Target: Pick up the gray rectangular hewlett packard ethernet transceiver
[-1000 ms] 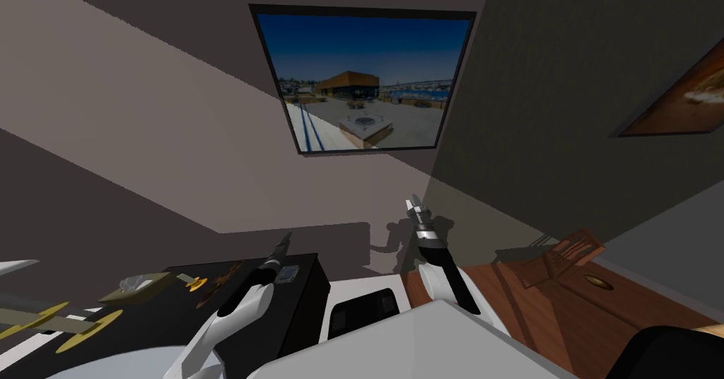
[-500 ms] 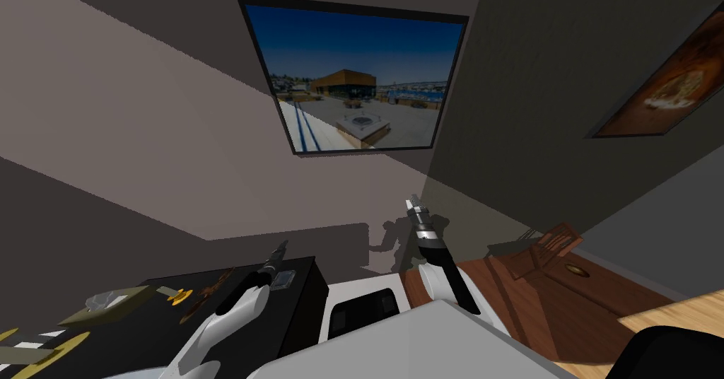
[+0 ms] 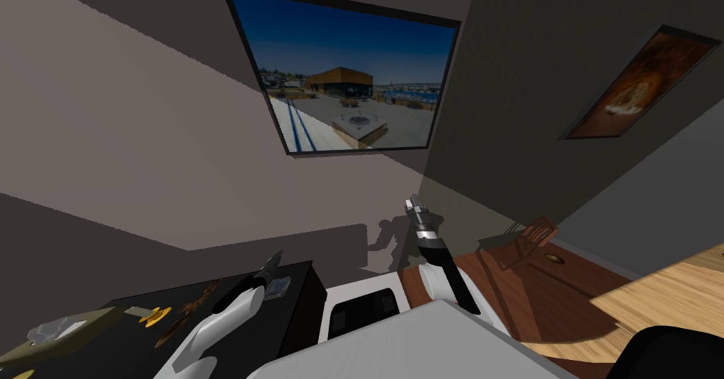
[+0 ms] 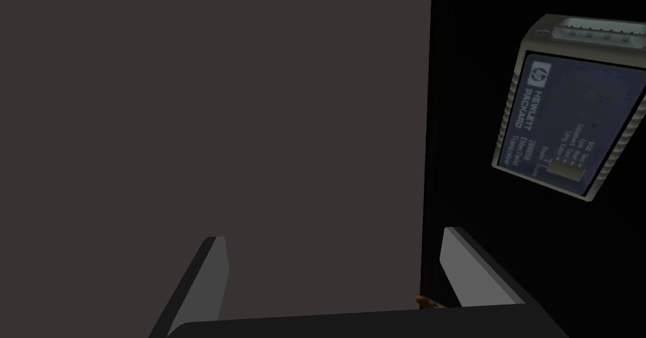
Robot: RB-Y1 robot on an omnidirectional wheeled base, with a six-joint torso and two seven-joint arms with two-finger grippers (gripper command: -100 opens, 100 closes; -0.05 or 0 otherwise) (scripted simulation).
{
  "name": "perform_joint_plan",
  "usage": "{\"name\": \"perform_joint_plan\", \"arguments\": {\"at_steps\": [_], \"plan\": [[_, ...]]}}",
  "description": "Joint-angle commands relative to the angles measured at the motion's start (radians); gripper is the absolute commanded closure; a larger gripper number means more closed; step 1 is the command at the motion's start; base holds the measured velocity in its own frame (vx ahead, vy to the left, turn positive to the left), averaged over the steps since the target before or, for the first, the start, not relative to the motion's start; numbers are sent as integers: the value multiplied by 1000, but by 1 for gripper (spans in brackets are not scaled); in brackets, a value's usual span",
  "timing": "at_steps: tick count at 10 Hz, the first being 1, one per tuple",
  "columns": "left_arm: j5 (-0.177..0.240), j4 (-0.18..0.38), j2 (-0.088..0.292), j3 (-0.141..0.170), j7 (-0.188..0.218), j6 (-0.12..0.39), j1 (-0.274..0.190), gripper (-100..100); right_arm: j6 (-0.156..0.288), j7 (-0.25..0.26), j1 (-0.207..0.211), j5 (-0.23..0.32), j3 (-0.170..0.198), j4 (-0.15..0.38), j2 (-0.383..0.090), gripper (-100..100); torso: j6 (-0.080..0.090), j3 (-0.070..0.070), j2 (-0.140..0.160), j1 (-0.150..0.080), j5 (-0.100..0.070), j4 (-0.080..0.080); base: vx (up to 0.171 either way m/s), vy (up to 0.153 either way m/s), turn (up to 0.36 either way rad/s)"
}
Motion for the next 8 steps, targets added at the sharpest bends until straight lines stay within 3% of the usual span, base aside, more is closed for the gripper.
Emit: {"name": "perform_joint_plan", "arguments": {"at_steps": [1, 4, 5, 6, 7, 8], "plan": [[23, 50, 15, 13, -15, 50, -13, -100, 0, 0, 0, 0, 0, 0, 0, 0, 0, 0, 0, 0, 0, 0, 11, 14, -101], [37, 115, 26, 26, -27, 97, -28, -100, 0, 0, 0, 0, 0, 0, 0, 0, 0, 0, 0, 0, 0, 0, 10, 13, -74], [51, 165, 36, 39, -39, 132, -43, -100, 0, 0, 0, 0, 0, 0, 0, 0, 0, 0, 0, 0, 0, 0, 7, 14, -104], [51, 166, 36, 39, -39, 140, -43, -100, 0, 0, 0, 0, 0, 0, 0, 0, 0, 0, 0, 0, 0, 0, 8, 16, -85], [65, 199, 46, 51, -50, 181, -56, -100, 0, 0, 0, 0, 0, 0, 0, 0, 0, 0, 0, 0, 0, 0, 10, 17, -112], [65, 216, 46, 51, -50, 181, -56, -100, 0, 0, 0, 0, 0, 0, 0, 0, 0, 0, 0, 0, 0, 0, 9, 16, -59]]}}
